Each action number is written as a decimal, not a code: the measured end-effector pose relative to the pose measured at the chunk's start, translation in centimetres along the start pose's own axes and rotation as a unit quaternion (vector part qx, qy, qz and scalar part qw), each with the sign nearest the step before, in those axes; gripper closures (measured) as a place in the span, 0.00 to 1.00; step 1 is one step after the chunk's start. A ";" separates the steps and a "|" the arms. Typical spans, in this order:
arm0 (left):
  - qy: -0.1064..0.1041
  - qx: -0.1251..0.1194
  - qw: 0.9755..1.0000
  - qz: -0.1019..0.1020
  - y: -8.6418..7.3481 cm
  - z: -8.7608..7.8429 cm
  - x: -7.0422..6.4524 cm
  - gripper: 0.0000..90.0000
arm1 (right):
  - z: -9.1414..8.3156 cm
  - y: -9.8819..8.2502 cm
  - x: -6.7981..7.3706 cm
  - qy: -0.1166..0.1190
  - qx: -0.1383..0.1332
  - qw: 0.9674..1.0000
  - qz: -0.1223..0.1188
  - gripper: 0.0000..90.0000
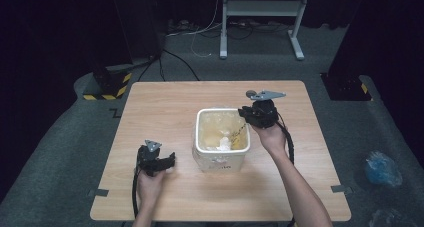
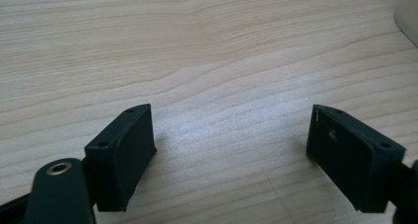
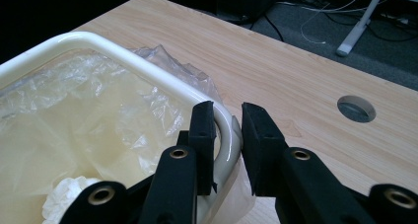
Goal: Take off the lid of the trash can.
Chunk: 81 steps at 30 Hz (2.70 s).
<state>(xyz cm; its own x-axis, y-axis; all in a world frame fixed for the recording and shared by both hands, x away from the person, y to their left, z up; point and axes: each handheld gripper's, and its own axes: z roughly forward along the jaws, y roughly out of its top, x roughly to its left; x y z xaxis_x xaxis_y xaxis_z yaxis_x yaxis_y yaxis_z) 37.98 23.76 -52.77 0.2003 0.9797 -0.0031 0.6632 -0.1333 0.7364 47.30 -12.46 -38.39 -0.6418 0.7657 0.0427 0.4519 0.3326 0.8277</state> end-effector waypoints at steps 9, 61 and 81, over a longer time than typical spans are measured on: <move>0.000 0.000 1.000 0.000 0.0 0.0 0.0 0.21 | -0.6 0.5 0.2 0.003 -0.007 1.000 0.000 0.85; 0.000 0.001 1.000 0.002 0.0 0.0 0.0 0.21 | -4.7 -1.0 -3.0 -0.016 -0.030 0.999 0.038 0.85; 0.000 0.000 1.000 0.002 0.0 0.0 0.0 0.21 | -6.9 -2.5 -5.1 -0.024 -0.037 0.997 0.062 0.86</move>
<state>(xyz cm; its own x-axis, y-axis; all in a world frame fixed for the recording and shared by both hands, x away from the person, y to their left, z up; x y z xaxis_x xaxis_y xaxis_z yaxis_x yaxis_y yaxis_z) 37.97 23.76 -52.77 0.2040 0.9790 -0.0003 0.6629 -0.1379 0.7359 45.17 -20.97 -36.85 -0.5524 0.8247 0.1213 0.4771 0.1934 0.8573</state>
